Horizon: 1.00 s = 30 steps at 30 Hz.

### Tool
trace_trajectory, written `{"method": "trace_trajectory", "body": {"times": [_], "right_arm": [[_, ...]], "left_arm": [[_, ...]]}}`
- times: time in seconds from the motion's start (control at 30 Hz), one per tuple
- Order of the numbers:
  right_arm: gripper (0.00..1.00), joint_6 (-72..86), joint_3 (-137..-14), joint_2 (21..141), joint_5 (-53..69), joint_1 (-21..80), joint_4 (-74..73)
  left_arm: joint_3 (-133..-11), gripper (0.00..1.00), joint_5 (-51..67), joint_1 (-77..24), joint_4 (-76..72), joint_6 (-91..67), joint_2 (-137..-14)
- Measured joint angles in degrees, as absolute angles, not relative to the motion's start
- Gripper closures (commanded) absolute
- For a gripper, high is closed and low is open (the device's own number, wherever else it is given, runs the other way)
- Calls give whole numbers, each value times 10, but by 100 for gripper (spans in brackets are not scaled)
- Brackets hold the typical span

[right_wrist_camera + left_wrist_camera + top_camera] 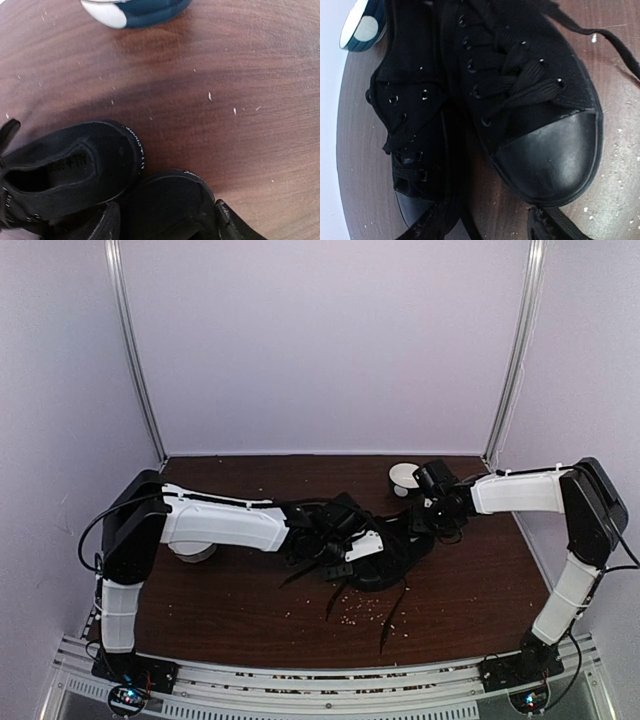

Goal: Tie the shoes
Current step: Adjust the shoe at the center of the board.

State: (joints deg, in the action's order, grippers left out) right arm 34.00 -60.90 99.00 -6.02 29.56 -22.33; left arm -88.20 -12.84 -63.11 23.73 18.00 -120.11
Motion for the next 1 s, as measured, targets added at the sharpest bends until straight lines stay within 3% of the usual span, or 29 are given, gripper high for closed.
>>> {"method": "trace_trajectory", "body": {"times": [0.47,0.73,0.83,1.0], "right_arm": [[44,352,-592,976,5,378,-178],[38,353,-582,954,33,388,-187],[32,339,-582,925,25,388,-217],[19,309,-568,825,2,388,-275]], "left_arm": [[-887,42,3,-662,251,210,-1200],[-885,42,52,-675,249,203,-1198],[-858,36,60,-670,247,192,-1174],[-828,16,69,-644,303,144,-1099]]}}
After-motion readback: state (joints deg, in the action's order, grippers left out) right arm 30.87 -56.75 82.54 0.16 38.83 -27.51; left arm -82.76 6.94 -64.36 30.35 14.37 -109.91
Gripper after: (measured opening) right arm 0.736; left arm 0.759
